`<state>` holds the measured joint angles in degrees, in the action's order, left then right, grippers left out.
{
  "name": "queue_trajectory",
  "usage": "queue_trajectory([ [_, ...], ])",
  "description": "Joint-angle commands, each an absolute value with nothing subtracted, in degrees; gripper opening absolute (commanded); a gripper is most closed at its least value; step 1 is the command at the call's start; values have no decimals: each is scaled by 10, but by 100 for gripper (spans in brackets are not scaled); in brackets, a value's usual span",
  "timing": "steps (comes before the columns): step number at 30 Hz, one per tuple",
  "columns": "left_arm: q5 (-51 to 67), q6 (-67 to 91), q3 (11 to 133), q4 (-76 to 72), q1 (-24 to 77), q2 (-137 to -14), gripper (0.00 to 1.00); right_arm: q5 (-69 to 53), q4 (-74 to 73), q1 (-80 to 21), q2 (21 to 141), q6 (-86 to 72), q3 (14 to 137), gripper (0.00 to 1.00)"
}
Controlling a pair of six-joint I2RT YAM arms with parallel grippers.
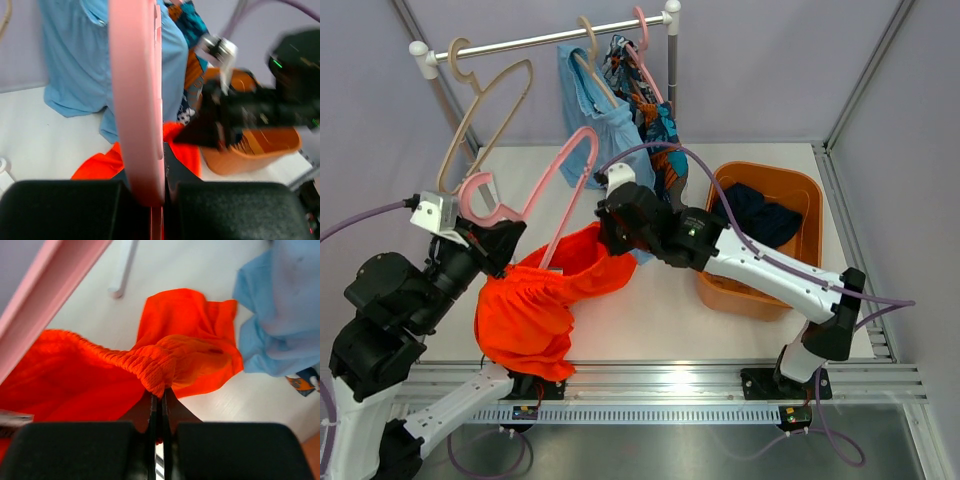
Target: Remove the shorts from the hanger
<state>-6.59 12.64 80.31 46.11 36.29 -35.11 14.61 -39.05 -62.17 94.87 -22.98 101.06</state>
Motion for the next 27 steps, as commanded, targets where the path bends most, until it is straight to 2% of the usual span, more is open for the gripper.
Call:
queue_trajectory([
  [1,-169,171,787,325,366,-366,0,185,-354,-675,900,-201,1014,0],
  [7,-216,172,792,269,366,-403,0,207,-370,-719,868,-153,1024,0],
  [12,-239,157,849,284,366,-468,0,253,-410,-719,841,-110,1062,0],
  [15,-244,151,884,319,366,-510,0,324,-427,-719,831,-66,1129,0],
  [19,-215,146,903,357,366,-540,0,460,-425,-718,838,35,1284,0],
  [22,-204,142,907,377,365,-551,0,550,-333,-718,839,168,1331,0],
  [25,-205,133,924,407,366,-563,0,615,-107,-719,829,376,1315,0],
  [26,-204,127,928,415,365,-567,0,619,13,-719,831,478,1314,0],
  [27,-204,124,932,420,365,-569,0,620,62,-717,833,521,1317,0],
])
